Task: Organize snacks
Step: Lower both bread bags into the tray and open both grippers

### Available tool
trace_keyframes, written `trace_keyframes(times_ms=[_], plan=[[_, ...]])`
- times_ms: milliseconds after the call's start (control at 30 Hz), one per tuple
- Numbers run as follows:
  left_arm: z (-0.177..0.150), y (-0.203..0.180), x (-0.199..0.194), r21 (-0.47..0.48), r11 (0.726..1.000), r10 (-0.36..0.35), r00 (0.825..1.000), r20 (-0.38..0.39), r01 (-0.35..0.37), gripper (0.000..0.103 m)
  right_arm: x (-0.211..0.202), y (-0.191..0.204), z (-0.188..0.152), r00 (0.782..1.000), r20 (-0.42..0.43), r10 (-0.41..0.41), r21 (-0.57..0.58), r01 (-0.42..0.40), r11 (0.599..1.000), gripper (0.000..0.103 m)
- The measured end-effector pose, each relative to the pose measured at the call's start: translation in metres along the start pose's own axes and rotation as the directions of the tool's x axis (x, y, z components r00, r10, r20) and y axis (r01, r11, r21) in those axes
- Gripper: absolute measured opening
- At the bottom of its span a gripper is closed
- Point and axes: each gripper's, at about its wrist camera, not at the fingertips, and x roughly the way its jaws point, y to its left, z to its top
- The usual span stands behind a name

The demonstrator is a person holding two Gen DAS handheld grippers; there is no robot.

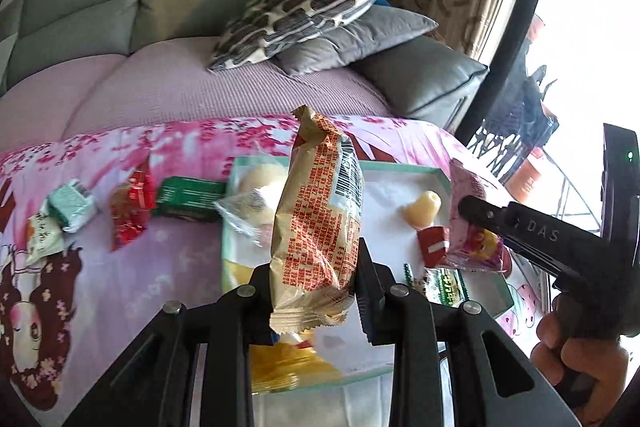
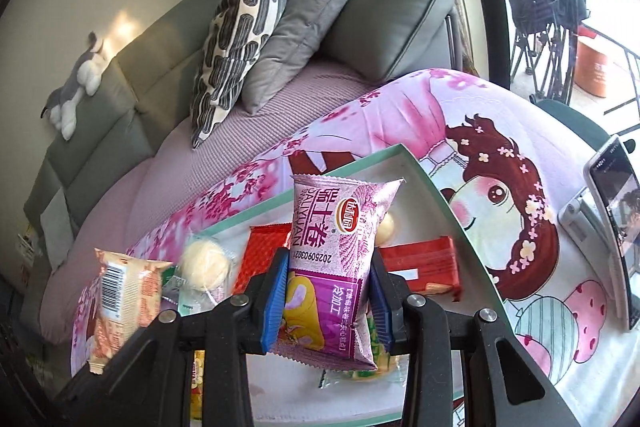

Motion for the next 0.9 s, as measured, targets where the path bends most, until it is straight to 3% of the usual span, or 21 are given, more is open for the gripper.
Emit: trace_keyframes(times_ms=[433,900], plan=[[-0.006,-0.017,0.037,0.028,0.999,0.020,0.999,-0.045,-0.019,0.030,0.033,0.004,-0.013,0.994,-0.093,0.049,-0.026,-0.051,0.998,0.040],[-0.016,-0.027,0.060,0.063,0.996,0.069,0.994,-0.089,-0.064,0.030,0.051,0.002,-0.017,0.987,-0.155,0.038,-0.039,-0.045,0.998,0.040]])
